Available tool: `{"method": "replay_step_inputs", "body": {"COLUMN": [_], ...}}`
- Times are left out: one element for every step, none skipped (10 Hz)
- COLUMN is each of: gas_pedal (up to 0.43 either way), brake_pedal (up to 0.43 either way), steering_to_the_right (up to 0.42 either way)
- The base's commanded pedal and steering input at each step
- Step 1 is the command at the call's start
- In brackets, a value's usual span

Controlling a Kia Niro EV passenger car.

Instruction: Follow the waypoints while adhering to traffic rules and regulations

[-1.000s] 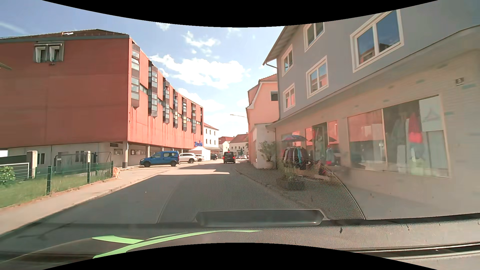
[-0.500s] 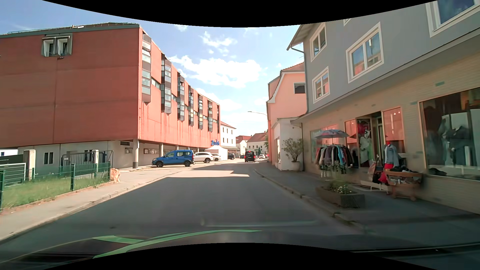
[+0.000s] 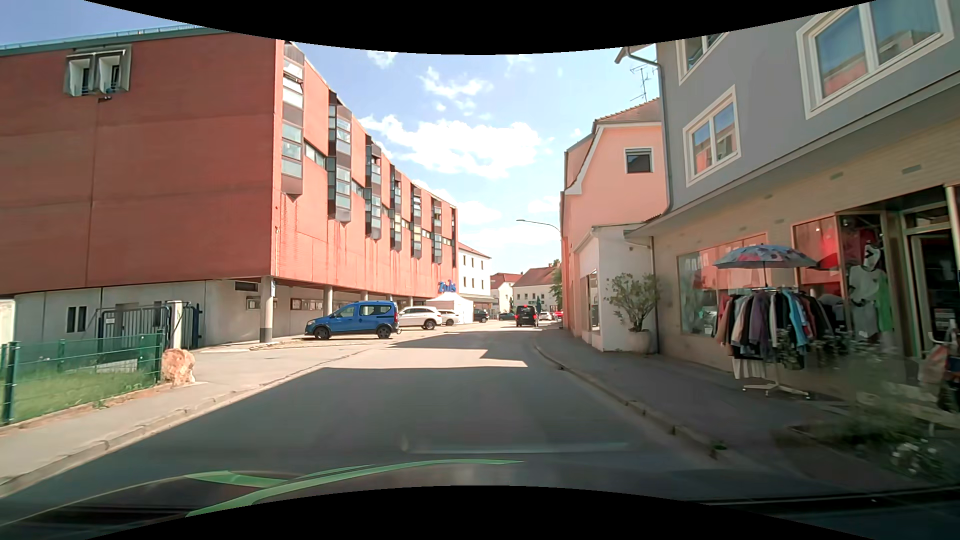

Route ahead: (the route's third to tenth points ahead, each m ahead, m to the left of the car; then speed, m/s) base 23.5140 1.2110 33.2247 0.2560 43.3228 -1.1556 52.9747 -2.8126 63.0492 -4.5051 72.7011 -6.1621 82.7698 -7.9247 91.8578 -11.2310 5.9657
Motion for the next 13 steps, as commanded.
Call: {"method": "replay_step_inputs", "body": {"gas_pedal": [0.177, 0.177, 0.177, 0.177, 0.177, 0.177, 0.177, 0.177, 0.177, 0.169, 0.157, 0.150, 0.138], "brake_pedal": [0.000, 0.000, 0.000, 0.000, 0.000, 0.000, 0.000, 0.000, 0.000, 0.000, 0.000, 0.000, 0.000], "steering_to_the_right": [-0.012, -0.009, -0.006, -0.002, 0.001, 0.001, 0.001, 0.001, 0.003, 0.004, 0.007, 0.008, 0.009]}}
